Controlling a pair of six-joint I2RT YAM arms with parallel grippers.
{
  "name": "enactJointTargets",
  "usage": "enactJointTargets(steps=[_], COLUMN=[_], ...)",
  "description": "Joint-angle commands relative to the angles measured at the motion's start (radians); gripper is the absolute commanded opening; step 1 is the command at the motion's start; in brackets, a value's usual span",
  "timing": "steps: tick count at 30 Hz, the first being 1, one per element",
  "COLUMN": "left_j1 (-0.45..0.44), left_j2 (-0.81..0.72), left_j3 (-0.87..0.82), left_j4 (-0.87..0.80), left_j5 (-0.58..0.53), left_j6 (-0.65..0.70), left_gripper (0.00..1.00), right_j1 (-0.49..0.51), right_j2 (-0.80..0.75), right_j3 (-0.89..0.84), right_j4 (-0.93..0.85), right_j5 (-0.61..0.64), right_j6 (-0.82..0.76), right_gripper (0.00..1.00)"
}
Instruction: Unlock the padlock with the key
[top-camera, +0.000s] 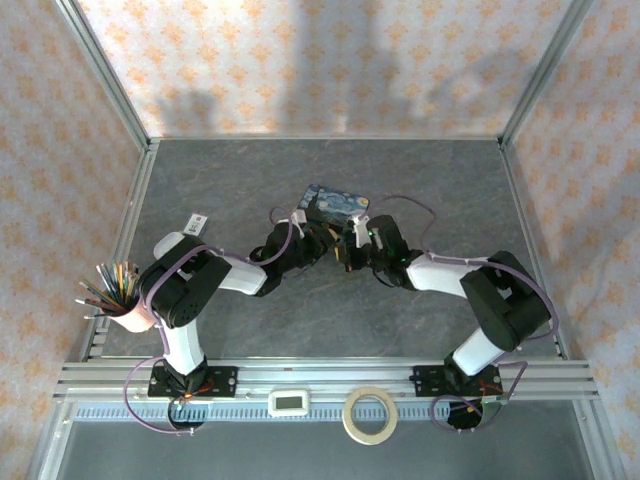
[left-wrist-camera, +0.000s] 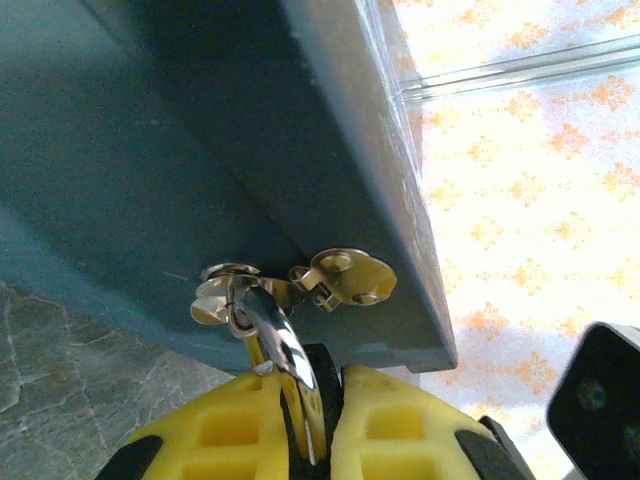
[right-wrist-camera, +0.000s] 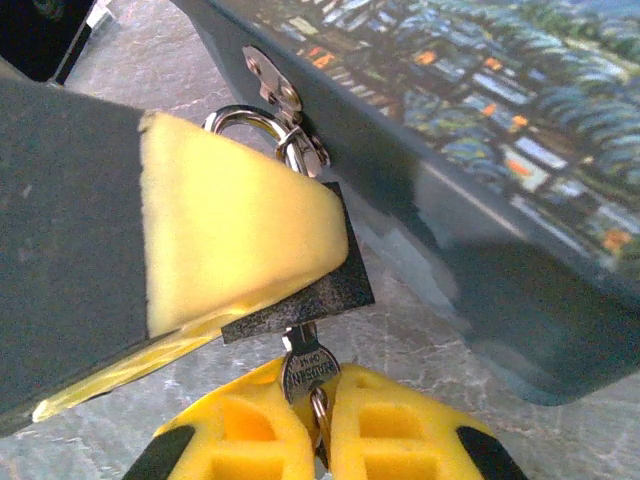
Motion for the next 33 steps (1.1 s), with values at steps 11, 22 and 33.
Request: enactJointTargets(steps=[11,22,33], left_j1=[-0.003,-0.006,-0.033], left_j2=[0.032,0.045,0.093], left_j3=[-0.087,-0.029,-0.032], left_j4=[0.264,0.091,0.100], left_j5=[0.010,-0.175,-0.244], left_j6=[0.148,0.106,0.058], left_gripper=[0.00,0.00,0.31], right_j1=[-0.123,-0.123,-0.054], right_j2=[0.081,-0.093,-0.206], right_j3=[0.065,0.019,0.009], right_j4=[0.101,-0.101,-0.117], right_j5=[-0.352,-0.114,0.130], right_j6=[0.255,0.133,0.194], right_gripper=[0.09,0.49,0.53])
